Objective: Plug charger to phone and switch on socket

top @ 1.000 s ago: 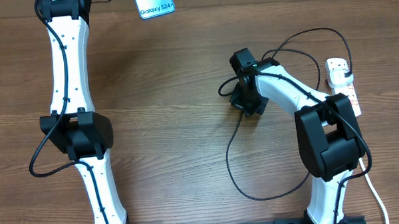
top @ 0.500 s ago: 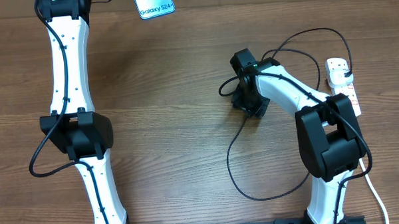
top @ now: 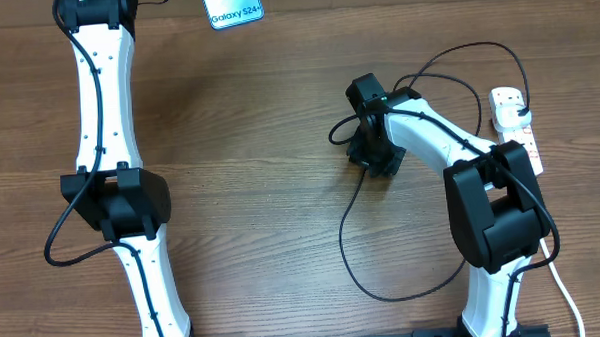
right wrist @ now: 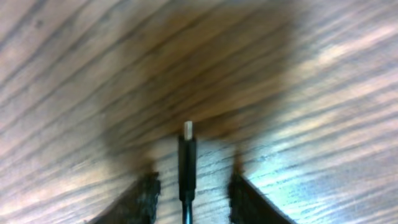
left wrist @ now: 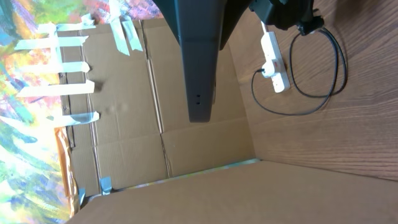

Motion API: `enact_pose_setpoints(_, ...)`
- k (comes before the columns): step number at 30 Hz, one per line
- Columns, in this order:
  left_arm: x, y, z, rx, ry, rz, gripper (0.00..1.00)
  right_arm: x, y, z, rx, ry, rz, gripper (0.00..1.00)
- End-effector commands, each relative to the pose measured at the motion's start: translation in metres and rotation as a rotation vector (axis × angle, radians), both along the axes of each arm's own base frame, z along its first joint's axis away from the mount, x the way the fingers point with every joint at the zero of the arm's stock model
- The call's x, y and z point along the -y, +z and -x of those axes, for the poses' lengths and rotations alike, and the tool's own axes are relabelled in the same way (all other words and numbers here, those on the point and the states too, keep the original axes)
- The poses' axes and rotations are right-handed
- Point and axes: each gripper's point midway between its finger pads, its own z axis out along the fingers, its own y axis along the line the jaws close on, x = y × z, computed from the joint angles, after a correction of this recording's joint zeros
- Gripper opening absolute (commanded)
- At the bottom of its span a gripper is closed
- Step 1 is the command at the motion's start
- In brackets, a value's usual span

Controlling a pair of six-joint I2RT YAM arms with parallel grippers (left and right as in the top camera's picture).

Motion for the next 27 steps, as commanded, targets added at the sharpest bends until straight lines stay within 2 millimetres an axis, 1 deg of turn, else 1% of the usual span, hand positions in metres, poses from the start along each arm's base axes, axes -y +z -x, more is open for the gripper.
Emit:
enact_pose_setpoints(1,0.006,0.025,0.017,0.080,-0.031,-0.005,0.04,0.003,-0.008,0.005,-0.018,-0.007,0.015,0.11)
enact_pose_setpoints(2,0.006,0.025,0.017,0.079,-0.031,-0.005,0.04,0.002,-0.008,0.004,-0.016,-0.007,0.014,0.05)
enact_pose_setpoints(3,0.006,0.025,0.017,0.079,-0.031,-0.005,0.04,0.002,-0.008,0.003,-0.012,-0.007,0.012,0.04)
enact_pose_setpoints(13,0.006,0.025,0.017,0.080,-0.031,-0.005,0.04,-0.002,-0.008,-0.008,0.032,-0.008,-0.009,0.04)
enact_pose_setpoints(15,0.006,0.025,0.017,0.079,-0.031,-0.005,0.04,-0.010,-0.007,-0.011,0.039,0.012,-0.063,0.04)
enact_pose_setpoints(18,0.006,0.025,0.017,0.080,-0.031,-0.005,0.04,-0.049,0.002,-0.020,0.070,0.166,-0.294,0.04)
enact_pose_setpoints(19,0.006,0.025,0.017,0.080,-0.030,-0.005,0.04,-0.069,0.011,-0.022,0.094,0.254,-0.411,0.04)
enact_pose_setpoints(20,0.006,0.025,0.017,0.080,-0.029,-0.006,0.04,-0.083,0.019,-0.022,0.114,0.320,-0.499,0.04)
enact_pose_setpoints(21,0.006,0.025,0.016,0.080,-0.027,-0.006,0.04,-0.101,0.030,-0.021,0.140,0.402,-0.611,0.04)
enact_pose_setpoints(23,0.005,0.025,0.015,0.081,-0.019,-0.007,0.04,-0.133,0.062,-0.014,0.202,0.561,-0.856,0.04)
enact_pose_setpoints(25,0.003,0.026,0.014,0.088,-0.015,-0.008,0.04,-0.151,0.091,-0.007,0.258,0.671,-1.045,0.04)
enact_pose_setpoints(27,0.001,0.026,0.014,0.088,-0.012,-0.008,0.04,-0.162,0.116,-0.002,0.307,0.749,-1.195,0.04)
